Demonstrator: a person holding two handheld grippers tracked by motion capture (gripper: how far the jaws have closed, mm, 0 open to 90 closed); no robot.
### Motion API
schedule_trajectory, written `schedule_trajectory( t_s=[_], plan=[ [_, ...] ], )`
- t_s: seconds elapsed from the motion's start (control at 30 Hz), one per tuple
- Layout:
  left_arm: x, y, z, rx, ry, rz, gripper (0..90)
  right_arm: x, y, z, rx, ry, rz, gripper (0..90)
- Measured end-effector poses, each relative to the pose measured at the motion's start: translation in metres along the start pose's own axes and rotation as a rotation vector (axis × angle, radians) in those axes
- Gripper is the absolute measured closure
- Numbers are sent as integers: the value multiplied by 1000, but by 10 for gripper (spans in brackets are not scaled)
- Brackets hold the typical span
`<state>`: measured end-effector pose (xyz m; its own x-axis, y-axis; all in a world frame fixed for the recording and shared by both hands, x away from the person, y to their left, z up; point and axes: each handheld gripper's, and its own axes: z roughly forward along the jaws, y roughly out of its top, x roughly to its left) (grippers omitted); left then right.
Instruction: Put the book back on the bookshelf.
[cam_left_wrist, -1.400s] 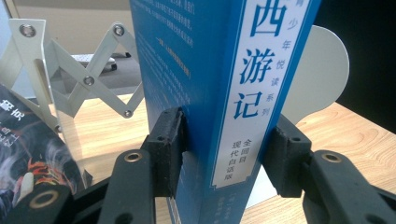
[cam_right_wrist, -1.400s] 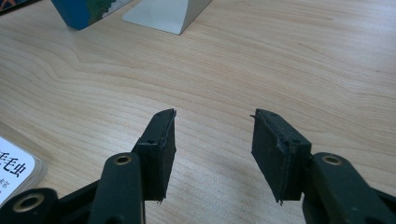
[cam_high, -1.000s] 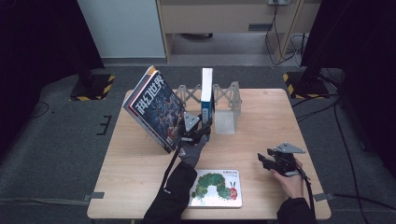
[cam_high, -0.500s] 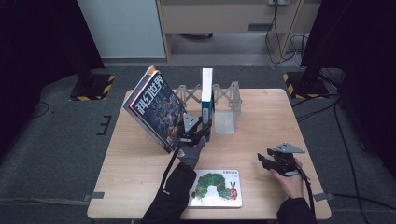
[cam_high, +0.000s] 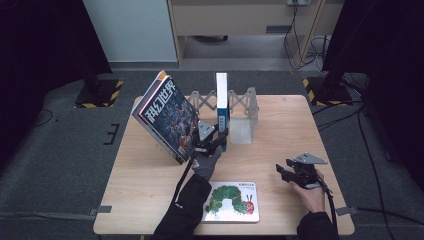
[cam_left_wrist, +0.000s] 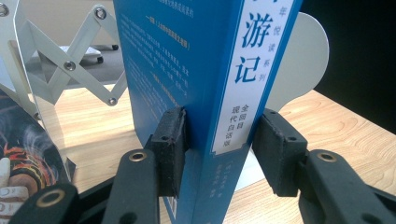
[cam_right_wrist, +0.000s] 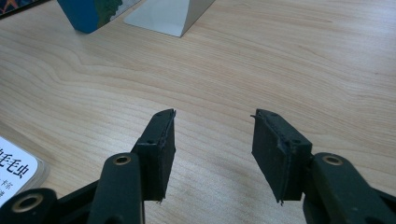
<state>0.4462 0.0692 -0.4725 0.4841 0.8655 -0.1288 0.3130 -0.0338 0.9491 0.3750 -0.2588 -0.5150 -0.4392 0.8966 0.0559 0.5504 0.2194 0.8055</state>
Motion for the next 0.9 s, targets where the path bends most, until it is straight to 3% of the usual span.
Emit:
schedule_trajectory(
  t_s=[0.37,0.6,0.9],
  plan=[
    [3,-8,-13,25,-29,24,509,1,1,-1,-6,8,7,459],
    [1,-6,-32,32,-60,58,468,4,3,-1,-15,11,6,426],
    [6,-4,-60,61,-106,51,430,11,8,-6,-36,36,27,333]
  ],
)
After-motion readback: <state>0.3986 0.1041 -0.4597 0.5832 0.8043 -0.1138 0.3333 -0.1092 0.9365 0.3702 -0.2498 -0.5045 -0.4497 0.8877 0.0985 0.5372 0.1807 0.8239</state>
